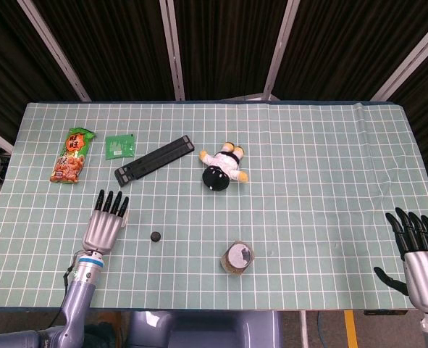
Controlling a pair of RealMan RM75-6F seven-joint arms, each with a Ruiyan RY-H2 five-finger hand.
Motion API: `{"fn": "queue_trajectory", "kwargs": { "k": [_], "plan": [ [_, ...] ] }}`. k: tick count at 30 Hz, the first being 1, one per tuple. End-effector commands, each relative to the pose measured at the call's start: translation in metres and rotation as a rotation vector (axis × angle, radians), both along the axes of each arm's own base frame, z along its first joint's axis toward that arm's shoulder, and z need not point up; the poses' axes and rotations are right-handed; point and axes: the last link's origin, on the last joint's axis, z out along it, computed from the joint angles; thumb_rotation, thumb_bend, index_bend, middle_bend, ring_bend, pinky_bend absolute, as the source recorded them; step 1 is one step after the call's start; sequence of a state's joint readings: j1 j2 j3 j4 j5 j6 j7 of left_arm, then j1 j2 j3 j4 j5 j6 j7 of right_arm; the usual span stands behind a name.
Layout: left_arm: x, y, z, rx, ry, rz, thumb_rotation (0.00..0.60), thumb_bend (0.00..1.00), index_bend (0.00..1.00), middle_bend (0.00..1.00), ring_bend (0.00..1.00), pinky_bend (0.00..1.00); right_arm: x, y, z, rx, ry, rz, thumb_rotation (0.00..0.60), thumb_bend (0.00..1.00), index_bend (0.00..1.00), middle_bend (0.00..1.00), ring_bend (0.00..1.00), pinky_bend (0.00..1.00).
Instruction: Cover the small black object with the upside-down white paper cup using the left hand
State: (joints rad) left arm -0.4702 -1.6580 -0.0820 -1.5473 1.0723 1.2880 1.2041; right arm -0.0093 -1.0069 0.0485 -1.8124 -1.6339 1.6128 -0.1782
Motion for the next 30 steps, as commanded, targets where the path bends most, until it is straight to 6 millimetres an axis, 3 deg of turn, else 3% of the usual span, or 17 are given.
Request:
{"fn": "queue_trajectory", "kwargs": {
  "k": [1,11,16,22,25,30],
  "plan": [
    [0.000,0.003,-0.004,-0.005,-0.009,-0.009,0.600,0.00,0.02,0.02,0.00,0.08,0.000,0.000,0.000,0.000,0.000,-0.002,0.600,0.00,0.00,0.00,0.00,0.00],
    [-0.009,0.014,-0.007,0.008,0.002,-0.045,0.600,0.01,0.16,0.17,0.15,0.24,0.000,-0.002,-0.001,0.006,0.002,-0.005,0.600,0.00,0.00,0.00,0.00,0.00],
    [-0.013,0.019,-0.012,-0.004,-0.026,-0.061,0.600,0.06,0.21,0.24,0.22,0.33,-0.002,-0.003,-0.001,0.003,0.004,-0.010,0.600,0.00,0.00,0.00,0.00,0.00],
    [-0.015,0.019,-0.017,-0.004,-0.022,-0.072,0.600,0.16,0.38,0.41,0.38,0.46,-0.002,-0.004,-0.001,0.003,0.008,-0.014,0.600,0.00,0.00,0.00,0.00,0.00],
    [-0.014,0.020,-0.016,0.014,-0.030,-0.073,0.600,0.22,0.43,0.45,0.41,0.49,-0.003,-0.004,-0.001,0.003,0.008,-0.014,0.600,0.00,0.00,0.00,0.00,0.00],
    [-0.006,0.020,-0.008,0.050,-0.083,-0.069,0.600,0.22,0.44,0.45,0.42,0.49,-0.003,-0.005,-0.002,0.004,0.012,-0.014,0.600,0.00,0.00,0.00,0.00,0.00]
  ]
}}
